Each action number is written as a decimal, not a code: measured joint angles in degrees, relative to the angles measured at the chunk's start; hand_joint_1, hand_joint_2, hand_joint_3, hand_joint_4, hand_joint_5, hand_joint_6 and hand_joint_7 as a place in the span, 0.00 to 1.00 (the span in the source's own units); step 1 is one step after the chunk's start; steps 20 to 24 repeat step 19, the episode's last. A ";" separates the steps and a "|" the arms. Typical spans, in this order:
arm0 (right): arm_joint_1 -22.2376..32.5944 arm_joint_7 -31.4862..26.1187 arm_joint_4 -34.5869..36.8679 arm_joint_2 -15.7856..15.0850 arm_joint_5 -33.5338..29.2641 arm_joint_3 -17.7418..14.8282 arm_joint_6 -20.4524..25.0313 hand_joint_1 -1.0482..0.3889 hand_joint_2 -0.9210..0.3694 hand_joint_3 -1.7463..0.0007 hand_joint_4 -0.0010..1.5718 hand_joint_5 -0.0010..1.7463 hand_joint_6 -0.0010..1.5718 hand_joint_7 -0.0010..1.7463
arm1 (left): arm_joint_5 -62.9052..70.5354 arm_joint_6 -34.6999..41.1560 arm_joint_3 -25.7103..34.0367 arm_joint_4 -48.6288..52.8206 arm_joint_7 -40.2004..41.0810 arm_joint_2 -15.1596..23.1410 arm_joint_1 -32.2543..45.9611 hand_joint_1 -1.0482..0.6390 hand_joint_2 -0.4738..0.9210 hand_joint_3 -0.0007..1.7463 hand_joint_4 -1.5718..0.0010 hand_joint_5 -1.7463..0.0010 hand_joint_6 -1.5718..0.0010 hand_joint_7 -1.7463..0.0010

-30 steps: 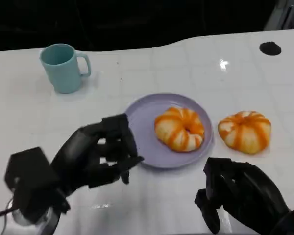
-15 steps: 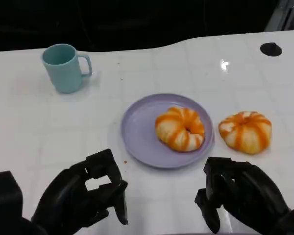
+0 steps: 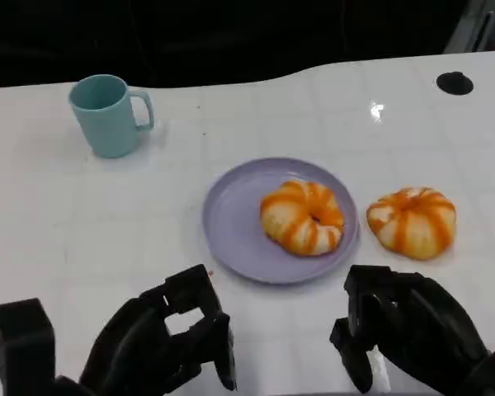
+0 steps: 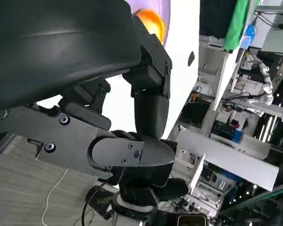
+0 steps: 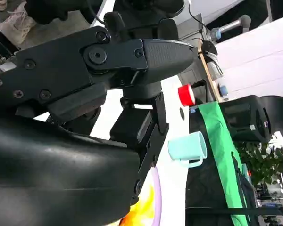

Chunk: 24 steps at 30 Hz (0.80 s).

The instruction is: Grasp the bread from the table and place it into the plate.

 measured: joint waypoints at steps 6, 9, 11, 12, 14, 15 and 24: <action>-0.61 0.22 1.18 -0.02 0.03 -0.13 -0.02 0.08 0.00 0.79 0.78 0.93 0.66 0.85 | 0.44 -0.22 0.09 1.80 -1.16 -0.83 -0.38 0.28 1.00 0.20 0.47 0.00 0.62 0.00; -0.88 0.45 1.51 -0.07 -0.01 -0.16 -0.38 0.08 0.00 0.79 0.77 0.93 0.65 0.85 | 0.45 -0.20 0.16 2.53 -1.66 -1.11 -0.52 0.27 1.00 0.20 0.47 0.00 0.62 0.00; -1.04 0.57 1.70 -0.08 -0.02 -0.17 -0.60 0.08 0.00 0.79 0.77 0.93 0.66 0.85 | 0.44 -0.16 0.31 2.62 -1.96 -1.26 -0.65 0.26 1.00 0.19 0.47 0.00 0.62 0.00; -1.06 0.57 1.72 -0.08 -0.06 -0.17 -0.73 0.08 0.00 0.79 0.77 0.93 0.66 0.85 | 0.43 -0.13 0.37 2.64 -2.04 -1.30 -0.68 0.26 1.00 0.19 0.47 0.00 0.62 0.00; -1.07 0.58 1.82 -0.09 -0.08 -0.18 -0.99 0.08 0.00 0.79 0.77 0.93 0.65 0.85 | 0.43 0.11 0.46 2.67 -2.11 -1.34 -0.68 0.26 1.00 0.18 0.47 0.00 0.62 0.00; -1.09 0.58 1.93 -0.09 -0.08 -0.19 -0.99 0.08 0.00 0.79 0.77 0.93 0.65 0.85 | 0.43 0.20 0.50 2.69 -2.16 -1.34 -0.68 0.26 1.00 0.18 0.47 0.00 0.62 0.00; -1.15 0.60 2.50 -0.08 -0.08 -0.22 -1.06 0.08 0.00 0.80 0.77 0.94 0.66 0.85 | 0.33 0.73 0.67 2.80 -2.69 -1.34 -0.68 0.26 1.00 0.18 0.47 0.00 0.62 0.00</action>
